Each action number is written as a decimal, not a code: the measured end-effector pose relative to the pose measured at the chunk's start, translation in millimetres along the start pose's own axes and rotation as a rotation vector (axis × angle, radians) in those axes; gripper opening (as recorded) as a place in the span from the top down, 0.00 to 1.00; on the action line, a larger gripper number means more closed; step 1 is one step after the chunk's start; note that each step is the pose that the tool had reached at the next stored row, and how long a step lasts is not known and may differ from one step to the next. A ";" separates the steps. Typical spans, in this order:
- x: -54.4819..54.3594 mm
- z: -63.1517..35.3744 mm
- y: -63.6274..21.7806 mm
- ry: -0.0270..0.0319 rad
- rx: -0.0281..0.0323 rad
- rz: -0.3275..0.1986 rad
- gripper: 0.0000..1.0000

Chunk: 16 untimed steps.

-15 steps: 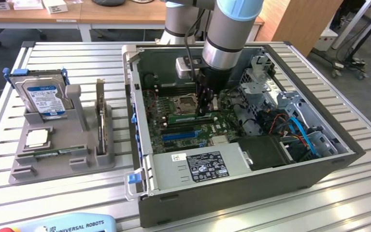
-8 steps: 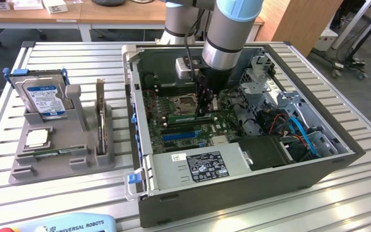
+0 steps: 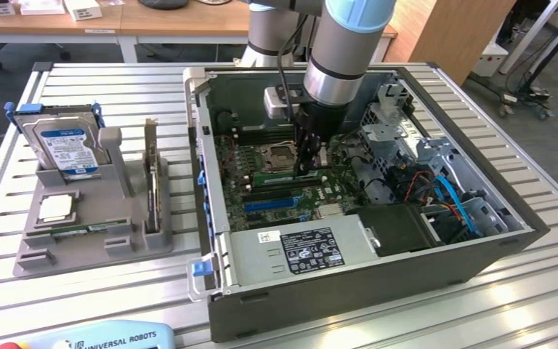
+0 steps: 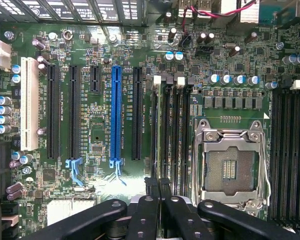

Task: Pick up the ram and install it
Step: 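Insert the ram into the slot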

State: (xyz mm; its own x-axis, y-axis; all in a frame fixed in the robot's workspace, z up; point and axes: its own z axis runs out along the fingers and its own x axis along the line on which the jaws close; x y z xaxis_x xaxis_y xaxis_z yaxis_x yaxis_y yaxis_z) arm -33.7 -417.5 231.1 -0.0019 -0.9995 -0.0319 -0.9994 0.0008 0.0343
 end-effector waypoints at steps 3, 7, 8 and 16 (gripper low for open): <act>0.1 0.0 0.0 0.0000 0.0000 0.000 0.88; 0.1 -0.4 0.0 -0.0002 0.0001 0.000 0.88; 0.0 -0.7 0.0 -0.0004 0.0001 0.000 0.88; 0.3 -1.9 0.1 0.0001 0.0000 0.002 0.88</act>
State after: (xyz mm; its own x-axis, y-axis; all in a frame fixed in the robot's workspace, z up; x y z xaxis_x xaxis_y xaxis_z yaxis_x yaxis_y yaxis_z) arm -33.7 -417.8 233.0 -0.0036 -0.9995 -0.0317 -0.9994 0.0025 0.0344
